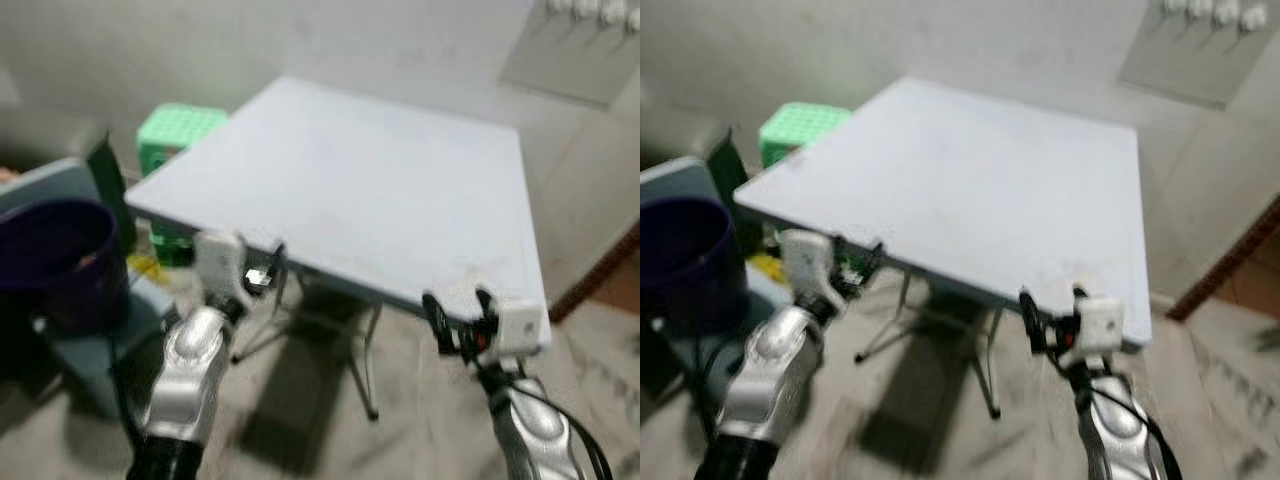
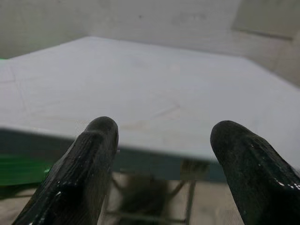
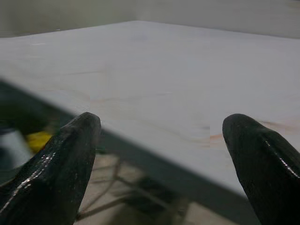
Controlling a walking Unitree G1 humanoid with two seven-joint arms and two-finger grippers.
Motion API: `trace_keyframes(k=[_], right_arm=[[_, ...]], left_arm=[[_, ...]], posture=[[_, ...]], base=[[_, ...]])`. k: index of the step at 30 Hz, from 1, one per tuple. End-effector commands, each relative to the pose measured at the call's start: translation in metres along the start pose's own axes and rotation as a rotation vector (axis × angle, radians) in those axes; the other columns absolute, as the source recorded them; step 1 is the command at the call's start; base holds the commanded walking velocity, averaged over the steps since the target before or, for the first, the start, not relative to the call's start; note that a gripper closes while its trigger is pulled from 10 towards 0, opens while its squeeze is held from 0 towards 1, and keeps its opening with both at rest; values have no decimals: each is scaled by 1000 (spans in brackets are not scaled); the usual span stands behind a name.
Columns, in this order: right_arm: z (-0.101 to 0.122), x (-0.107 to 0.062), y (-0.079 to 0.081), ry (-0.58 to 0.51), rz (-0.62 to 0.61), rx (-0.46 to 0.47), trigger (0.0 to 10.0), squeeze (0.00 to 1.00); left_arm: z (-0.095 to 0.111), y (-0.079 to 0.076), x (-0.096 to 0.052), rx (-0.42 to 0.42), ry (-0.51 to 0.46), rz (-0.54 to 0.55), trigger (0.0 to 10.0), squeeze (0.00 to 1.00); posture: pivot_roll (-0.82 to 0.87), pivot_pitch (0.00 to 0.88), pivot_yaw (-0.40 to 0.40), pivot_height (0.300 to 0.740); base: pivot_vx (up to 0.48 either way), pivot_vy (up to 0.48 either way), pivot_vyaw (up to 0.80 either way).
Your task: Picking trash to rubbish bin
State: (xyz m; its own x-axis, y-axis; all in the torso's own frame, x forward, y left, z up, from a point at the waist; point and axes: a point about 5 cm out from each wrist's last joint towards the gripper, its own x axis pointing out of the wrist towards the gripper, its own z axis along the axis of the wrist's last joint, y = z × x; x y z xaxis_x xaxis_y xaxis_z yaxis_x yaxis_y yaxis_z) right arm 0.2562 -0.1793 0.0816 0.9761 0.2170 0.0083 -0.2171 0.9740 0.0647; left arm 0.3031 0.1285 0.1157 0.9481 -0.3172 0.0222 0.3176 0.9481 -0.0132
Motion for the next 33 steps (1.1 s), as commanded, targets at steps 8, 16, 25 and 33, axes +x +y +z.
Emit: trace_keyframes(k=[8, 16, 25, 33], right_arm=[[-9, -7, 11, 46, 157, 19, 10000, 0], [-23, -15, 19, 149, 301, 13, 10000, 0], [-59, -27, 19, 318, 380, -15, 10000, 0], [-98, -30, -2, 444, 162, 23, 10000, 0]], left_arm=[[-14, -14, -10, 17, 31, -145, 10000, 0], [-33, -27, -21, 81, 115, -279, 10000, 0], [-80, -39, -35, 339, 299, -434, 10000, 0], [-133, -42, -51, 329, 514, -374, 10000, 0]], posture=[[-40, 0, -89, 740], [-41, 0, -86, 740], [-31, 0, -82, 740], [-36, 0, -67, 740]], base=[[0, 0, 0], [0, 0, 0], [0, 0, 0], [0, 0, 0]])
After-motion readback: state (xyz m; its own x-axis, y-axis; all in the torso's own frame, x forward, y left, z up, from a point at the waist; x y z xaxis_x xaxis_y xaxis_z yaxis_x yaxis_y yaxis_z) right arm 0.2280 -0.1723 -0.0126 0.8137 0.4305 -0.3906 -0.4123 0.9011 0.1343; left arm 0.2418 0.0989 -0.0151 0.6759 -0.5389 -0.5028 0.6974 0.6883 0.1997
